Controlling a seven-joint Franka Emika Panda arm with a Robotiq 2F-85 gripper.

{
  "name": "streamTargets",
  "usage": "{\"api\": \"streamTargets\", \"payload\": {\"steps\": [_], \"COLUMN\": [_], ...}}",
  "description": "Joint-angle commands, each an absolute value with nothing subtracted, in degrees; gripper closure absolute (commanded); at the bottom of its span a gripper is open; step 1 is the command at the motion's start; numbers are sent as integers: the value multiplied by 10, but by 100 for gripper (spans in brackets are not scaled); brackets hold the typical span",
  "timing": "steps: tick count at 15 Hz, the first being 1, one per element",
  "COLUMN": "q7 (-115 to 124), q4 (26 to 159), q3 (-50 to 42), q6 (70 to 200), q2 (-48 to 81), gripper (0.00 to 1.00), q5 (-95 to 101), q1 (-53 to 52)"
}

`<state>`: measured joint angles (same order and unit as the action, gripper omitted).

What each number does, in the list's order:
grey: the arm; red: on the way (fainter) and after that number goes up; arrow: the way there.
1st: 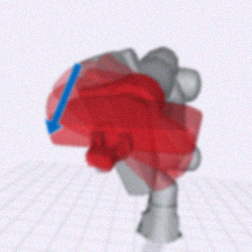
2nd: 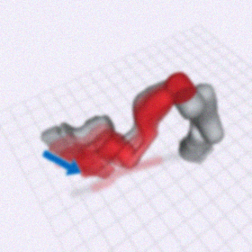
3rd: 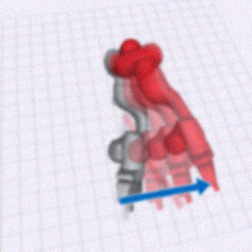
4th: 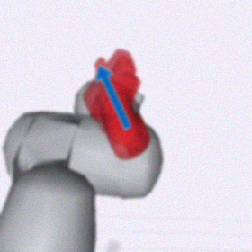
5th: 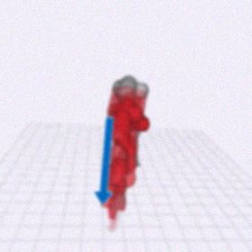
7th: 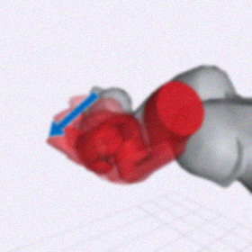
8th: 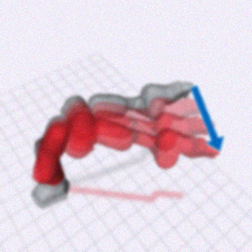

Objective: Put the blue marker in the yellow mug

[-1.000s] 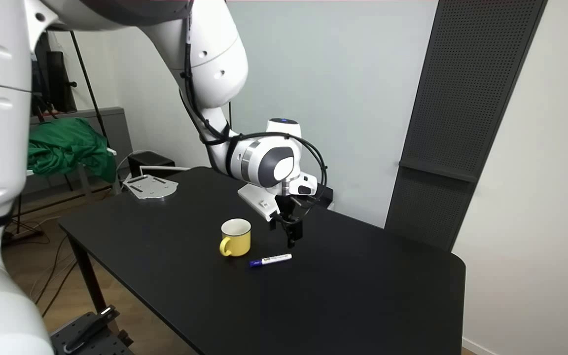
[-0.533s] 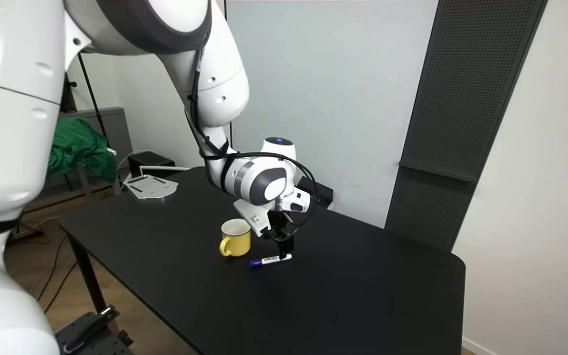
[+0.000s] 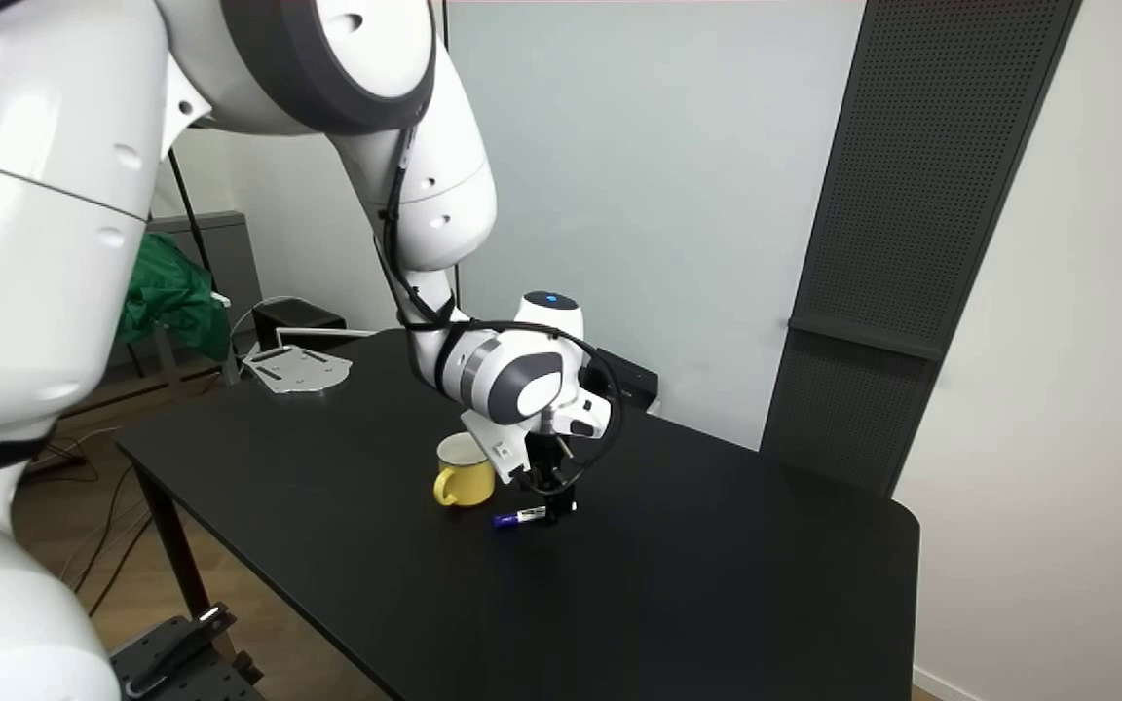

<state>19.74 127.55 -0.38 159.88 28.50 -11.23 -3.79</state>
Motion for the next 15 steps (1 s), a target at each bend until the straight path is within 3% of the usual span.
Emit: {"api": "streamTargets", "payload": {"steps": [1,9,15], "q7": [212,203,214], "q4": [1260,1259,1272], "q3": [-7,3,-10], "q6": [1601,1598,1602], "q2": [299,300,271], "gripper": [45,98,96], "q5": [-125,-141,-126], "q1": [-44,-36,-55]}}
